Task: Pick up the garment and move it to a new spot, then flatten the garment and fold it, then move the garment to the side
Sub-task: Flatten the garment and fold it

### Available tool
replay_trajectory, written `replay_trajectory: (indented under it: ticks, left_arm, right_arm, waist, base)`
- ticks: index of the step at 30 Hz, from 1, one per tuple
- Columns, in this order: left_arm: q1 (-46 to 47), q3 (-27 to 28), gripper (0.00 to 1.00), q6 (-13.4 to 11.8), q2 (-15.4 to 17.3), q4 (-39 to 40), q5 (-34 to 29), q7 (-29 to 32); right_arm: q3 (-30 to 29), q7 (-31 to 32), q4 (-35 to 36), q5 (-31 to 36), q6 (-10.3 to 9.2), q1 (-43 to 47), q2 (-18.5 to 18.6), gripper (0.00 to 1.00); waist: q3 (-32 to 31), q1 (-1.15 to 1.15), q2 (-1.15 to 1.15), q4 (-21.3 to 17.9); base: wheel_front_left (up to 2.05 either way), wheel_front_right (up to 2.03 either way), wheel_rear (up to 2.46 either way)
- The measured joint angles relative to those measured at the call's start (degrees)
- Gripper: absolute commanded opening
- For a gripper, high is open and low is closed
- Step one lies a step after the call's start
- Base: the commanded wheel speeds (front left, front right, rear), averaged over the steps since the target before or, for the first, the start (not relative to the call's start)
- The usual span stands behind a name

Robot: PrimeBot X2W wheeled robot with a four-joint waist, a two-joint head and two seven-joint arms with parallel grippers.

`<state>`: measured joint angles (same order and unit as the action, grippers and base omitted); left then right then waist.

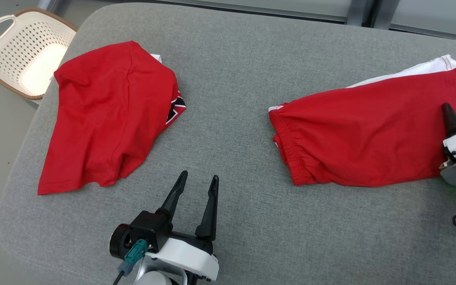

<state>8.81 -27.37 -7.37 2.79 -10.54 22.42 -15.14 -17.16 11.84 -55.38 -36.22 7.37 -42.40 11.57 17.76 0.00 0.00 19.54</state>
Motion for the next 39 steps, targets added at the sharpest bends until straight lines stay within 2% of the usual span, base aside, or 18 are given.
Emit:
replay_trajectory:
  ticks: [2,3,4,14,24,30,35,39]
  left_arm:
    - [0.0,-0.1,1.00,0.0,0.0,0.0,0.3,0.0]
    - [0.0,-0.1,1.00,0.0,0.0,0.0,0.3,0.0]
    - [0.0,-0.1,1.00,-0.1,0.0,0.0,0.3,0.0]
    - [0.1,0.5,1.00,-0.3,0.0,-0.7,-0.6,0.0]
    - [-2.0,2.1,1.00,0.3,0.0,-1.5,-1.8,0.0]
    - [-3.5,2.1,1.00,0.8,0.0,-1.9,-2.7,0.0]
    - [-4.0,1.9,1.00,1.3,0.0,-2.4,-3.2,0.0]
    - [-4.1,2.0,1.00,1.4,0.0,-2.6,-3.2,0.0]
  right_arm:
    - [-0.2,-0.1,-1.1,0.2,0.01,-0.9,0.2,1.00]
    - [-0.2,-0.4,-1.4,0.5,0.01,-1.3,0.3,0.26]
    - [0.0,-1.1,-1.4,0.7,0.02,-1.5,0.3,0.00]
    - [3.0,-6.5,2.3,-3.5,0.14,1.9,-1.7,0.00]
    - [3.4,-10.8,7.7,-9.8,0.18,12.7,-0.7,0.00]
    - [0.2,-14.9,6.9,-9.4,0.12,17.9,1.2,0.00]
    - [0.9,-16.3,7.3,-8.5,0.12,18.8,0.5,0.00]
    - [3.8,-17.4,9.4,-8.2,0.12,18.5,-0.8,0.00]
  waist:
    - [0.2,0.00,0.00,0.1]
    - [0.3,0.00,0.00,0.1]
    - [0.3,0.00,0.00,0.1]
    - [-1.7,0.00,0.00,-2.0]
    - [-6.1,0.00,0.00,-6.9]
    - [-8.9,0.00,0.00,-9.5]
    - [-10.4,0.00,0.00,-10.6]
    - [-11.4,0.00,0.00,-10.5]
  base:
    - [0.00,0.00,0.00]
    - [0.00,0.00,0.00]
    - [0.00,0.00,0.00]
    - [0.00,0.00,0.00]
    - [0.00,0.00,0.00]
    - [0.00,0.00,0.00]
    - [0.00,0.00,0.00]
    - [0.00,0.00,0.00]
